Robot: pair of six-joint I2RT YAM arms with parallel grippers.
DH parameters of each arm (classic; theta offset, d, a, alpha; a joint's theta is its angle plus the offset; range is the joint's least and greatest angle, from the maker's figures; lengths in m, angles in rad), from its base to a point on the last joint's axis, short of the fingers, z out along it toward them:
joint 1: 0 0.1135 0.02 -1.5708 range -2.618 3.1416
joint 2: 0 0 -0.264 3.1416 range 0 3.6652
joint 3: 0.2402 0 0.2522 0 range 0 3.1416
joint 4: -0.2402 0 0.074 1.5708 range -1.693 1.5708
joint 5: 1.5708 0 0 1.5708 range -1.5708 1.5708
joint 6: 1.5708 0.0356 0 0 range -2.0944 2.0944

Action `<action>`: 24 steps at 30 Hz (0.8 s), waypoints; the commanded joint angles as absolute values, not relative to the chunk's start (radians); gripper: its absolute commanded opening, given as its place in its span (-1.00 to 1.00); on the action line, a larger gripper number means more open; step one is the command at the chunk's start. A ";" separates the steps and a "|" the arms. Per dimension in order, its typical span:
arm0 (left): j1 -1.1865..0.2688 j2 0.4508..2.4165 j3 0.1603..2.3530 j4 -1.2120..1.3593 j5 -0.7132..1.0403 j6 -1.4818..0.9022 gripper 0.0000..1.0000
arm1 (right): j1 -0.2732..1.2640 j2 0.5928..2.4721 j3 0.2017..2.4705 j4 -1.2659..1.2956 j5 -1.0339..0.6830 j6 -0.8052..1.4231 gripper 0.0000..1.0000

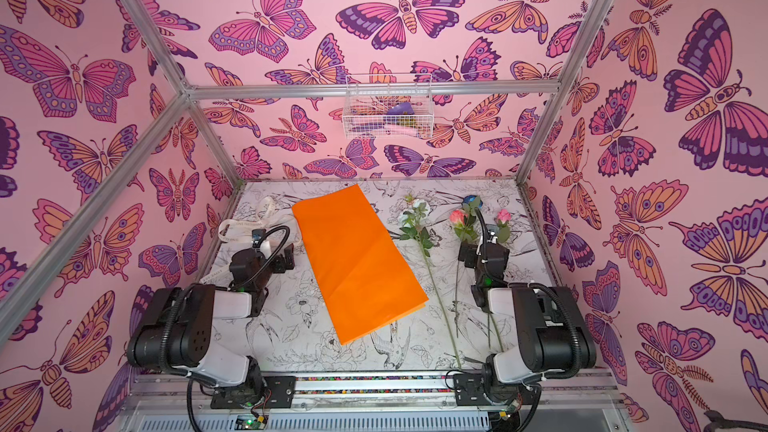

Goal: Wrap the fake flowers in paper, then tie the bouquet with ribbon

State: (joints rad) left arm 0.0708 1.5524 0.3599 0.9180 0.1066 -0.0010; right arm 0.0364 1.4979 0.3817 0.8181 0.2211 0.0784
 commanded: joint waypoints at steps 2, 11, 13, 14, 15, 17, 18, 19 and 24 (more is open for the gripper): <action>0.064 1.548 0.366 0.916 0.121 0.011 0.99 | 0.043 1.502 0.393 0.825 0.236 0.077 0.98; 0.064 1.527 0.361 0.913 0.110 0.002 0.99 | 0.042 1.493 0.410 0.796 0.230 0.074 0.98; 0.064 1.486 0.354 0.894 0.097 0.000 0.99 | 0.043 1.473 0.428 0.746 0.231 0.074 0.99; 0.064 1.458 0.353 0.871 0.087 -0.003 0.99 | 0.042 1.458 0.441 0.706 0.236 0.072 0.98; 0.064 1.428 0.351 0.846 0.081 -0.003 0.99 | 0.043 1.443 0.452 0.667 0.245 0.070 0.98; 0.064 1.372 0.351 0.803 0.069 -0.006 0.99 | 0.043 1.413 0.469 0.608 0.270 0.081 0.98; 0.064 1.340 0.351 0.777 0.060 -0.009 0.99 | 0.042 1.396 0.477 0.579 0.283 0.092 0.99; 0.063 1.309 0.353 0.753 0.052 -0.011 0.99 | 0.043 1.382 0.484 0.553 0.288 0.101 0.98; 0.061 1.117 0.375 0.594 0.019 -0.140 0.99 | 0.044 1.278 0.537 0.356 0.276 0.148 0.98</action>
State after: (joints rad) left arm 0.0685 1.1889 0.3592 0.7124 0.0444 -0.0540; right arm 0.0364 1.3285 0.4908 0.5163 0.2562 0.1024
